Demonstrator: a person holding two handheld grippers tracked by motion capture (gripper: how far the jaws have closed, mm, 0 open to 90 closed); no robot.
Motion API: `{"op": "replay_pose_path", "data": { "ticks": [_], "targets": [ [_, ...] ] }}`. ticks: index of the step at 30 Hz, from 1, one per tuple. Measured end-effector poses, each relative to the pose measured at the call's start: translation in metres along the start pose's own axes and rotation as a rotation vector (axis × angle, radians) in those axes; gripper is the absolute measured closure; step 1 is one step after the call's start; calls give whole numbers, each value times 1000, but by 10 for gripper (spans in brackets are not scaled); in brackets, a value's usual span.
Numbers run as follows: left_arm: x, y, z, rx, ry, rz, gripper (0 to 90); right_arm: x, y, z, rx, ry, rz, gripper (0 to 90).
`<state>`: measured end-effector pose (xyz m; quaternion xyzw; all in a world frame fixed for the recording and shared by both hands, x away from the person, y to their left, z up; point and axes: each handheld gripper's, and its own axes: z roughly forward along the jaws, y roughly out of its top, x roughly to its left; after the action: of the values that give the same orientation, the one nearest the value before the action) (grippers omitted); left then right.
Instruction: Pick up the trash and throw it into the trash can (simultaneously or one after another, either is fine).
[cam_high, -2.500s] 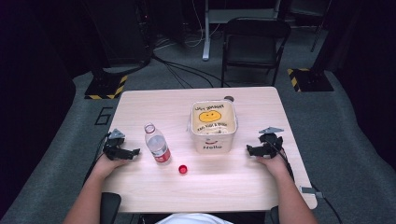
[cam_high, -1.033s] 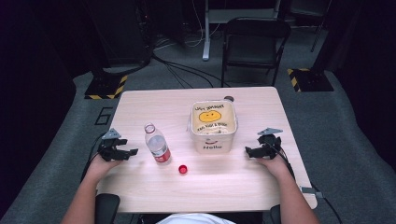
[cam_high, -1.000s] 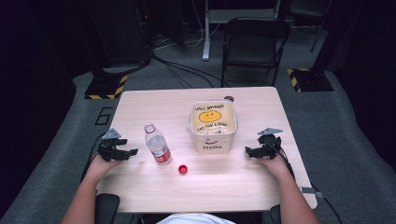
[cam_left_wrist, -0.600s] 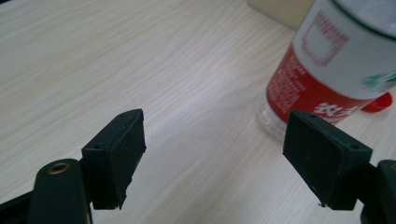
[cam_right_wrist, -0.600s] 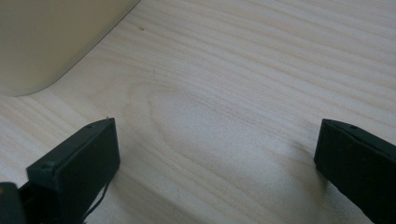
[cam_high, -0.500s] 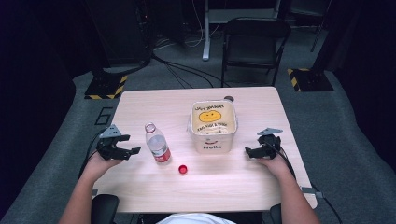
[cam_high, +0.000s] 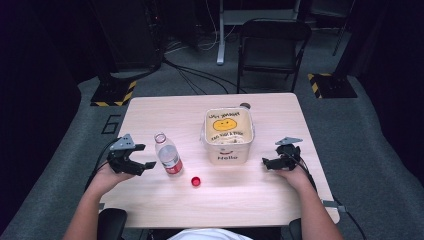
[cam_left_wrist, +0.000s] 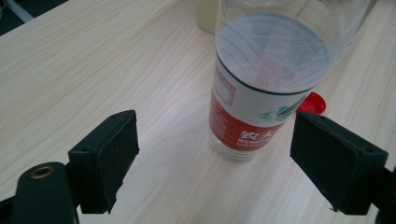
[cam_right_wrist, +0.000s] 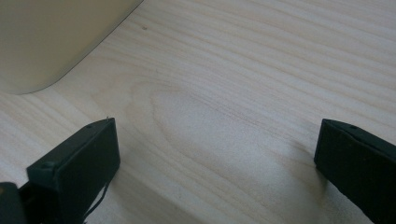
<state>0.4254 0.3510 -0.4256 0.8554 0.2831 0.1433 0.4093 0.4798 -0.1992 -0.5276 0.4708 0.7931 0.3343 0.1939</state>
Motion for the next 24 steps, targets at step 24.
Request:
{"op": "replay_pose_path", "data": {
  "ticks": [24],
  "targets": [
    [-16,15,19,-47,-100,-22,131,0,0,0,0,2,-2,0]
  ]
}}
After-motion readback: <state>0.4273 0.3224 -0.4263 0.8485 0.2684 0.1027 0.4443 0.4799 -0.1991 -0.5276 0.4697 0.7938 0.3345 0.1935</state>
